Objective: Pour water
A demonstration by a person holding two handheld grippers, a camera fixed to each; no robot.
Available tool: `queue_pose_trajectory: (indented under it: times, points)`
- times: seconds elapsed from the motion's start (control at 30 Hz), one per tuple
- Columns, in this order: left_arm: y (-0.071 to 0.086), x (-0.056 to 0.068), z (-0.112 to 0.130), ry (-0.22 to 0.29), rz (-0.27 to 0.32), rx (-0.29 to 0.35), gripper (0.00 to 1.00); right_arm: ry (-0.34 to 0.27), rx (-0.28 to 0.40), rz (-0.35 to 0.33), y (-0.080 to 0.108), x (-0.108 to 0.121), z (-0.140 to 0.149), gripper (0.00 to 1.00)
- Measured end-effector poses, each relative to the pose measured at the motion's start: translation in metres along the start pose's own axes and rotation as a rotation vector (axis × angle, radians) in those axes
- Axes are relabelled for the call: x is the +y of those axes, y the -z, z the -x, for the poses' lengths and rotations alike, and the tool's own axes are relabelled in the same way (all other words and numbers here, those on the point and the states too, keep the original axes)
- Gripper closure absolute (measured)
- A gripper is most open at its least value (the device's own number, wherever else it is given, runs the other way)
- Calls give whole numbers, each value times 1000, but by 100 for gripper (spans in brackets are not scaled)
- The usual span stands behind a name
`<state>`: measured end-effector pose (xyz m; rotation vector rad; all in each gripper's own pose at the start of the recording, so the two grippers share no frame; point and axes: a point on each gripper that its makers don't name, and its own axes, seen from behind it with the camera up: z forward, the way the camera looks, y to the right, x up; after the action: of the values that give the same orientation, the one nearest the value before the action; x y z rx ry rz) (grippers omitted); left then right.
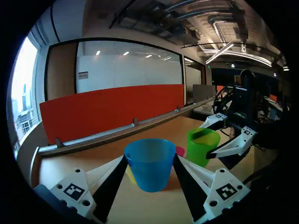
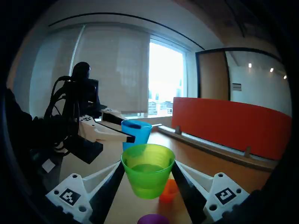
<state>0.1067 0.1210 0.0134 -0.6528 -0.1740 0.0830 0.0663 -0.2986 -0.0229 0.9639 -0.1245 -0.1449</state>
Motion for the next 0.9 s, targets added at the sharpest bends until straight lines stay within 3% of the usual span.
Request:
queue_pose_trajectory:
  times: [0.3, 0.9]
  points:
    - [0, 0, 20, -13, 5, -43, 15, -24, -8, -5, -1, -2, -1, 11]
    - [3, -1, 52, -48, -4, -105, 15, -9, -36, -25, -4, -7, 12, 11]
